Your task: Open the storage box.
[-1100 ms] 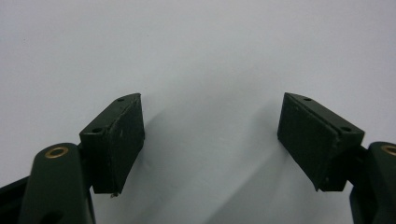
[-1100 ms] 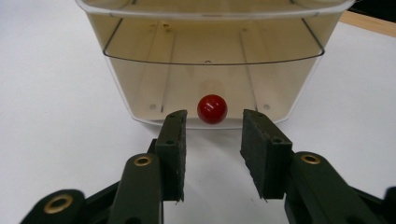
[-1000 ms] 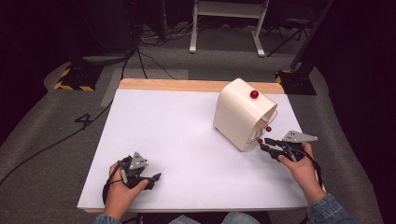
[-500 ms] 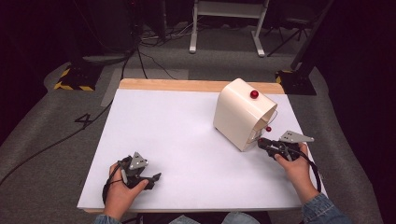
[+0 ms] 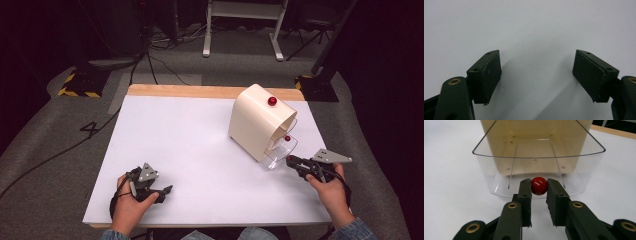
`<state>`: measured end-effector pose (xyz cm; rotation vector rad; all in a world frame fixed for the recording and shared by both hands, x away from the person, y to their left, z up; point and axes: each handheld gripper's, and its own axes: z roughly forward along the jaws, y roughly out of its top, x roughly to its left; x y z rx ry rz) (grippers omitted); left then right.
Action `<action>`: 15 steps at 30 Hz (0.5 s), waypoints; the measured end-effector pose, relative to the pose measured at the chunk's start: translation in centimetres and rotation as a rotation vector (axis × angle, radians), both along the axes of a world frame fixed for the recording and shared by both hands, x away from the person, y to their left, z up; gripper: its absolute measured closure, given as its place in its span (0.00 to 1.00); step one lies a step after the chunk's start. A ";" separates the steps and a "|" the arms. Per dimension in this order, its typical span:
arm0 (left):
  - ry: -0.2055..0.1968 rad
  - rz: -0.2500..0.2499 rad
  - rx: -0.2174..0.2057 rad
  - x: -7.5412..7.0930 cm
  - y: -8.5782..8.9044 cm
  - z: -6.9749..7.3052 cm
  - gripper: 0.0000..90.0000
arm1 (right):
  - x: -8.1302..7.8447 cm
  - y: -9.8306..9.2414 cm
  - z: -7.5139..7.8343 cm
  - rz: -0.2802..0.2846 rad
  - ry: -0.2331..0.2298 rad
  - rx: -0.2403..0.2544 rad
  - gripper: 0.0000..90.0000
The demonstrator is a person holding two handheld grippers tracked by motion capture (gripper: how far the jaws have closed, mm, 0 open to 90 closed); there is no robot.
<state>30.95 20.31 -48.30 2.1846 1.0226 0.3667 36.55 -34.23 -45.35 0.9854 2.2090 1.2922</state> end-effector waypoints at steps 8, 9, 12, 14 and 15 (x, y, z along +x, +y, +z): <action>0.001 -0.001 0.003 0.0 0.0 0.0 0.26 | -2.8 -2.1 0.4 -0.018 -0.003 0.029 0.83; 0.001 -0.001 0.003 0.0 0.0 0.0 0.26 | -3.0 -2.3 0.4 -0.018 -0.007 0.027 0.83; 0.000 -0.001 0.003 0.0 0.0 0.0 0.26 | -3.9 -3.0 0.5 -0.024 0.002 0.036 0.83; 0.000 -0.001 0.003 0.0 0.0 0.0 0.26 | -4.3 -3.3 0.4 -0.025 0.010 0.032 0.83; 0.000 -0.001 0.003 0.0 0.0 0.0 0.26 | -4.5 -3.4 0.2 -0.025 0.015 0.027 0.83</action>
